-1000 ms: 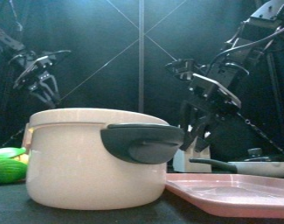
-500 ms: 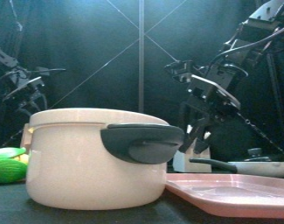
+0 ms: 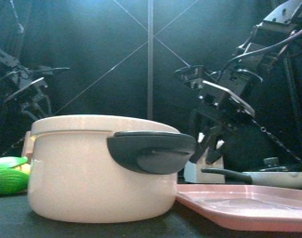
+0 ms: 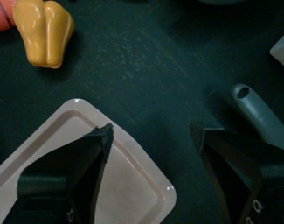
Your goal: Grab toolbox
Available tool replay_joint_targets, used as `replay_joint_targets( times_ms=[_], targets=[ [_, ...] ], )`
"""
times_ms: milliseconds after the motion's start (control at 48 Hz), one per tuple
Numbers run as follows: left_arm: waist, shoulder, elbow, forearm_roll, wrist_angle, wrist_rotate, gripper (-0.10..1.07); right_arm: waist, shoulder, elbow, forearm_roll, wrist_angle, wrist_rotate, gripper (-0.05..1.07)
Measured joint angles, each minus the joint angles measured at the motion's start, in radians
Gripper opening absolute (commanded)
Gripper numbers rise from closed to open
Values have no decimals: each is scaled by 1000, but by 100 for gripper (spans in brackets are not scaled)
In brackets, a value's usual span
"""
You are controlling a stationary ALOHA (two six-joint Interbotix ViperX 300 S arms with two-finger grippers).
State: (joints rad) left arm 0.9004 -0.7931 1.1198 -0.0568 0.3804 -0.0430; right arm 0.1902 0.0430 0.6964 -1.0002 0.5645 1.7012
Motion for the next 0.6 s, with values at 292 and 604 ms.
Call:
replay_joint_targets(
  times_ms=[292, 604],
  targets=[
    [31, 3, 23, 12, -17, 2, 74, -6, 2, 0, -2, -5, 0, 99],
    [46, 3, 63, 6, -41, 2, 74, -14, 2, 0, -6, -12, -2, 99]
  ],
)
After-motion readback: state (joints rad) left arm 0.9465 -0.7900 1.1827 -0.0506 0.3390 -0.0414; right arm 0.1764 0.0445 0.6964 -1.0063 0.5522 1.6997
